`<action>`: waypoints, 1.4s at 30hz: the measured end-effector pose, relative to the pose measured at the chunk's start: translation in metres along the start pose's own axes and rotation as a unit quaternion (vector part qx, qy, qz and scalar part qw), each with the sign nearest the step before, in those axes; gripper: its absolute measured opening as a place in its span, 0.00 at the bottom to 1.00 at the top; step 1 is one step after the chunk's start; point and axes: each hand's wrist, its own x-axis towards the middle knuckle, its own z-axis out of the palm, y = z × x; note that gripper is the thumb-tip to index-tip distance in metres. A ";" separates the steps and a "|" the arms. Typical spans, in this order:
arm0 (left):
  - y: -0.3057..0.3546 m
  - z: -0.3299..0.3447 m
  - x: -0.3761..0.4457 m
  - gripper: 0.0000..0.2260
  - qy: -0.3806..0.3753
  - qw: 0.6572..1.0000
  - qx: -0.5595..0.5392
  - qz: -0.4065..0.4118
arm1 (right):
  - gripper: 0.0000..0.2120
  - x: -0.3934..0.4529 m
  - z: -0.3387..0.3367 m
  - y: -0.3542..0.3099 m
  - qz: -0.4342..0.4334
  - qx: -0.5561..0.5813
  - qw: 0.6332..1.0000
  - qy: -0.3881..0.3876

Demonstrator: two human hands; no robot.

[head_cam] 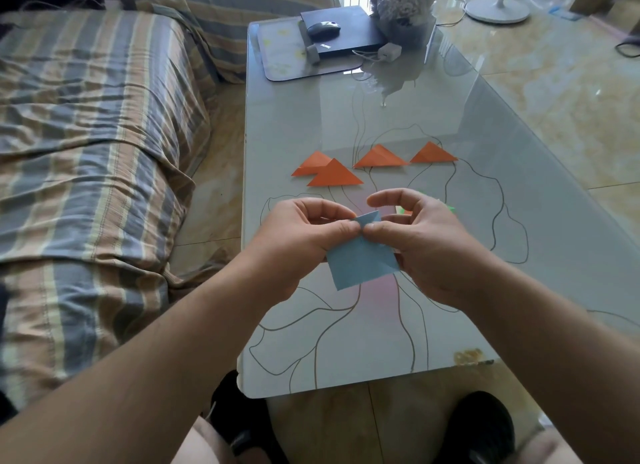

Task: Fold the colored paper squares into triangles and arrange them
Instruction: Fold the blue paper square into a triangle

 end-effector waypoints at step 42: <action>-0.007 0.004 0.006 0.03 0.004 1.000 0.004 -0.011 | 0.18 0.007 -0.009 -0.006 -0.001 0.064 0.998 0.022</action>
